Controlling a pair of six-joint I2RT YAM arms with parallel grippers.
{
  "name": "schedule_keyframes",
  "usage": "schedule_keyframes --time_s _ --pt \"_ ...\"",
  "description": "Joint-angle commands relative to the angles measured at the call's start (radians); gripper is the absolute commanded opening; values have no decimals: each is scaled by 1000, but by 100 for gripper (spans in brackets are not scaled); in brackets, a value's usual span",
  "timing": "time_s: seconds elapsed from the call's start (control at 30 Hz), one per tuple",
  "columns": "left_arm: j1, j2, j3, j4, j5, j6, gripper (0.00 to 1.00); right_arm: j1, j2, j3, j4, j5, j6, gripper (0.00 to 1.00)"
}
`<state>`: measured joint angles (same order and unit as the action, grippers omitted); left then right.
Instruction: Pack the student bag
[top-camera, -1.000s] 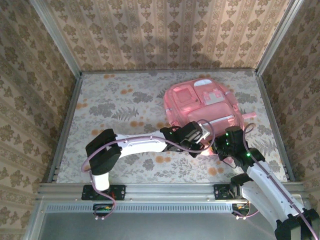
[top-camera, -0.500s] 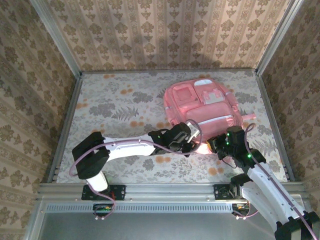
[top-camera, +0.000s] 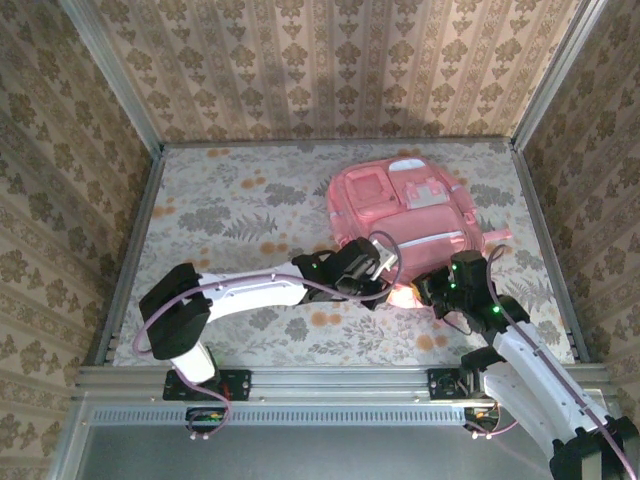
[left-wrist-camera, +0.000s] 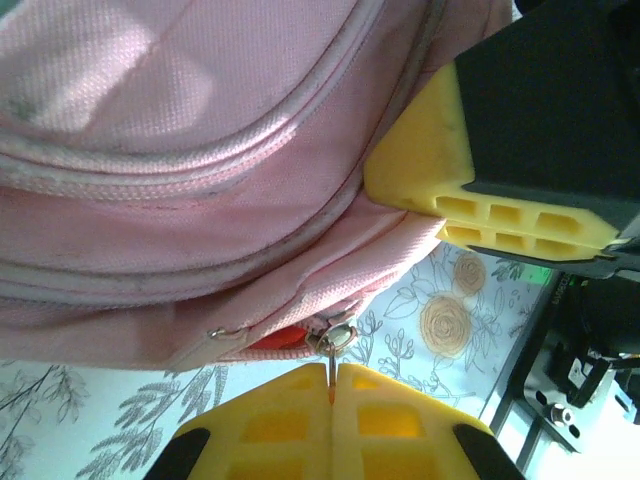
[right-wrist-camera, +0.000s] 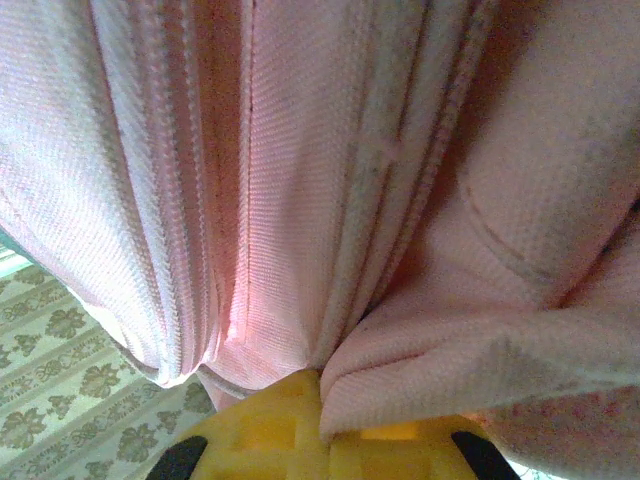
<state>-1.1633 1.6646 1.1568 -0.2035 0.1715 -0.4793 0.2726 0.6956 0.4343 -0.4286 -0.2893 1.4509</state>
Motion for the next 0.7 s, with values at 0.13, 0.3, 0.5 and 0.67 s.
schedule_keyframes --time_s 0.13,0.3,0.5,0.67 --pt "-6 93 234 -431 5 11 0 -2 30 9 -31 143 -4 0" --pt "2 175 307 -559 -39 9 0 3 22 20 -38 146 5 0" --pt "-18 207 281 -461 21 -2 0 4 37 -15 35 112 23 0" --pt "-1 180 165 -293 24 1 0 4 33 -23 65 88 28 0"
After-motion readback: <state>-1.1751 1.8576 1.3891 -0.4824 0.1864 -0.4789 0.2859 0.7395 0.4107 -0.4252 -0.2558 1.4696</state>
